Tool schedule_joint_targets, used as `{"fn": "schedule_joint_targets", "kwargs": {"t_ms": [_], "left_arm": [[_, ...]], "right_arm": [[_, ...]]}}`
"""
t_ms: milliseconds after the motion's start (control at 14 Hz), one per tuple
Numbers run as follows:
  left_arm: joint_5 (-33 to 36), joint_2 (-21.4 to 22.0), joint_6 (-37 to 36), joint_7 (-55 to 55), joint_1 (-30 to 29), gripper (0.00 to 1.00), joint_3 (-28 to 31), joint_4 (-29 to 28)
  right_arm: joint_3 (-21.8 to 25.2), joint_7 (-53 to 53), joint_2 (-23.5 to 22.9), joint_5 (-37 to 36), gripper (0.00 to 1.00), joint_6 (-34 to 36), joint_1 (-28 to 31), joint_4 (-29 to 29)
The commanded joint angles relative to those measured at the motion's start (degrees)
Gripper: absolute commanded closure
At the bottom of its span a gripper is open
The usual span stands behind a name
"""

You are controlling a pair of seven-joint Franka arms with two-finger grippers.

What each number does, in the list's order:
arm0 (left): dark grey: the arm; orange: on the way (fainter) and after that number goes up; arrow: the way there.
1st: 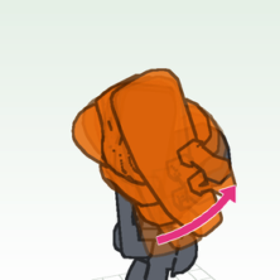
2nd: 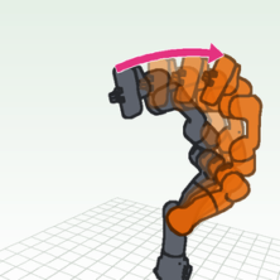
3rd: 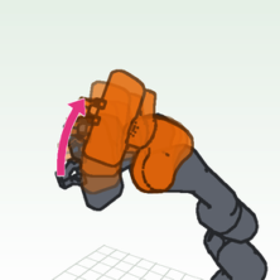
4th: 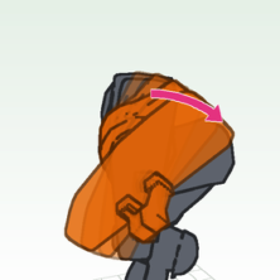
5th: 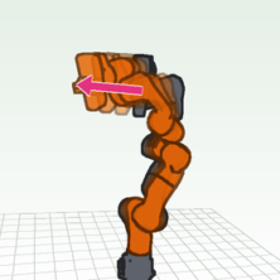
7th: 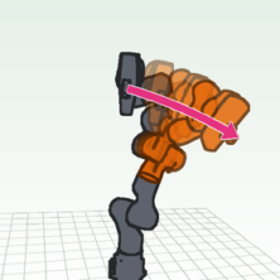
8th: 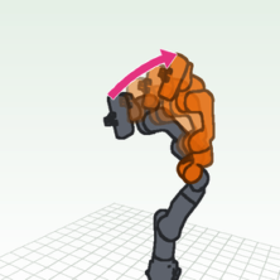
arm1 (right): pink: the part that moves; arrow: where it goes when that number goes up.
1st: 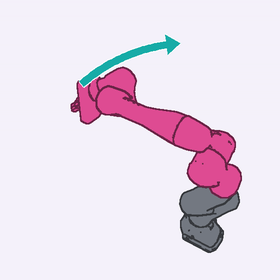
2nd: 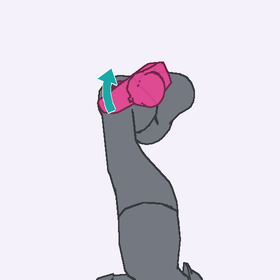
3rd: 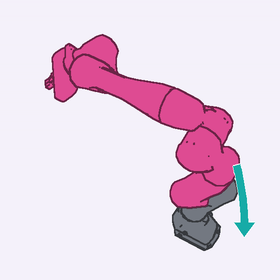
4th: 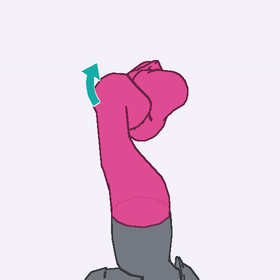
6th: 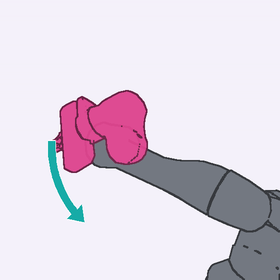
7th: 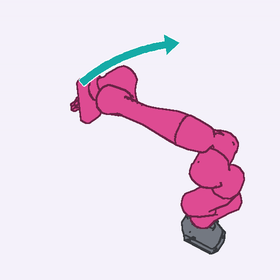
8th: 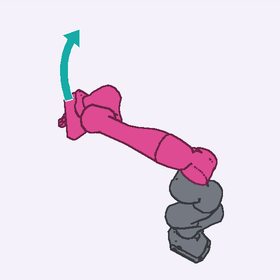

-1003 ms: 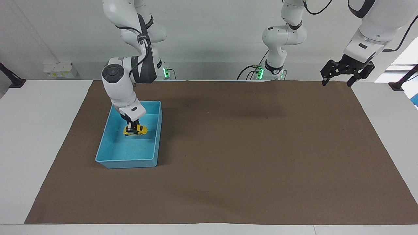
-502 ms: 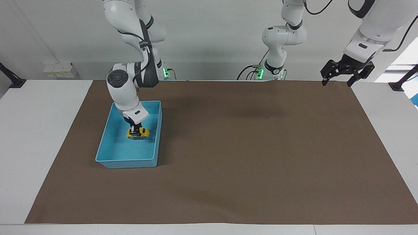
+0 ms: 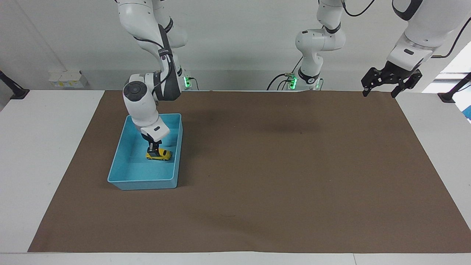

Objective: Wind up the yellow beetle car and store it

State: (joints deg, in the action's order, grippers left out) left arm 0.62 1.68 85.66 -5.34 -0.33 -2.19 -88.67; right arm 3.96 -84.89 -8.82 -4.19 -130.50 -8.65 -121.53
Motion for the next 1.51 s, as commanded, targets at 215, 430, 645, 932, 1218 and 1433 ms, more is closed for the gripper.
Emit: {"fn": "schedule_joint_targets", "kwargs": {"t_ms": [215, 430, 645, 932, 1218, 1433], "left_arm": [[0.6, 1.0, -0.8, 0.5, -0.1, 0.00, -0.1, -0.5], [0.6, 1.0, -0.8, 0.5, -0.1, 0.00, -0.1, -0.5], [0.6, 1.0, -0.8, 0.5, -0.1, 0.00, -0.1, -0.5], [0.6, 1.0, -0.8, 0.5, -0.1, 0.00, -0.1, -0.5], [0.6, 1.0, -0.8, 0.5, -0.1, 0.00, -0.1, -0.5], [0.6, 1.0, -0.8, 0.5, -0.1, 0.00, -0.1, -0.5]], "right_arm": [[-0.7, 2.9, 1.0, 3.6, 0.00, 13.0, 0.4, 11.1], [-0.6, 9.3, 1.4, 5.7, 0.00, 18.7, 0.8, 17.6], [-0.4, 23.0, 4.7, 7.5, 0.00, 20.7, 1.0, 19.7], [-0.4, 41.3, 8.1, 7.7, 0.00, 23.0, 1.0, 21.9], [-0.3, 50.3, 8.2, 7.8, 0.00, 27.3, 2.7, 25.2], [-0.2, 56.3, 8.2, 7.9, 0.00, 27.8, 2.8, 25.4]]}}
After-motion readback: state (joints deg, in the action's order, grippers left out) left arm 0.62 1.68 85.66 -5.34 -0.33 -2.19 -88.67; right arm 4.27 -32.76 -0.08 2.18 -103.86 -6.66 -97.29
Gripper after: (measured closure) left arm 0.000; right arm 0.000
